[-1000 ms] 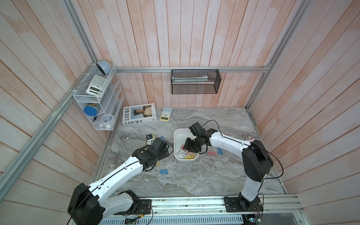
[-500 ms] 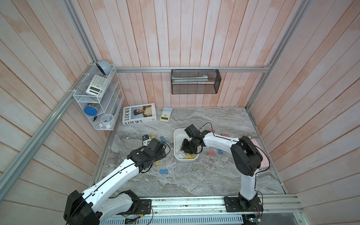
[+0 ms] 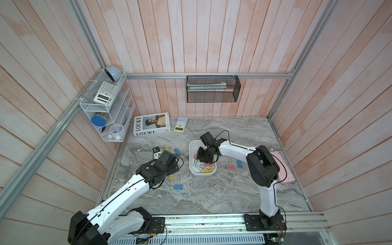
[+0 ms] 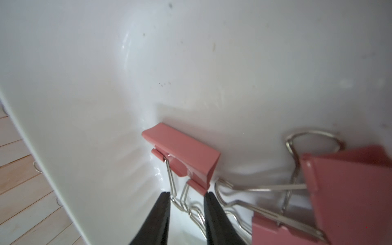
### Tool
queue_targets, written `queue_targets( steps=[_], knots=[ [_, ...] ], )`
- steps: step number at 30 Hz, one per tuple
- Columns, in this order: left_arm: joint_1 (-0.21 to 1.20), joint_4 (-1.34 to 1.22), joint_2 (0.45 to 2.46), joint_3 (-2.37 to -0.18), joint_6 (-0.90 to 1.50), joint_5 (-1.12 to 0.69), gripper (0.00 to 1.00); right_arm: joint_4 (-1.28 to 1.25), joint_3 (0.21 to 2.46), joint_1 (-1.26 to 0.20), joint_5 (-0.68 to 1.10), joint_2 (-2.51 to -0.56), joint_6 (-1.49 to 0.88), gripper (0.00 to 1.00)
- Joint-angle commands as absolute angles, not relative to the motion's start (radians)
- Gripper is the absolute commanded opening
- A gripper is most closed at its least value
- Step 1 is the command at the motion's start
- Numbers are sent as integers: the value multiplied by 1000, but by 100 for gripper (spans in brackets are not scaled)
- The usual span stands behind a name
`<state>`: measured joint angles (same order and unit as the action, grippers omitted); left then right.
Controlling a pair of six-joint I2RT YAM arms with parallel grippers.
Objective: Take out the binder clips from the storage box
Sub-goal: Pick up the binder clip from the storage box.
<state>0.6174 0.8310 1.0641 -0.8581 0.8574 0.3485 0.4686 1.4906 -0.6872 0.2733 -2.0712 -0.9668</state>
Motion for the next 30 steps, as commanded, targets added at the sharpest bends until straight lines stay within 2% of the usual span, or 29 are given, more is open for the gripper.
queue_targets(
  steps=[1, 11, 27, 29, 30],
  knots=[
    [612, 838, 1065, -847, 844, 357, 100, 545, 1554, -670, 243, -2103, -917, 32],
    [606, 821, 1075, -841, 841, 350, 100, 569, 1539, -709, 209, -2095, -897, 28],
    [598, 827, 1043, -821, 846, 350, 100, 614, 1606, -735, 188, -2180, -884, 27],
    [598, 828, 1042, -818, 845, 349, 100, 627, 1622, -739, 176, -2190, -876, 24],
    [598, 827, 1041, -817, 846, 348, 100, 629, 1626, -738, 175, -2194, -873, 20]
  ],
)
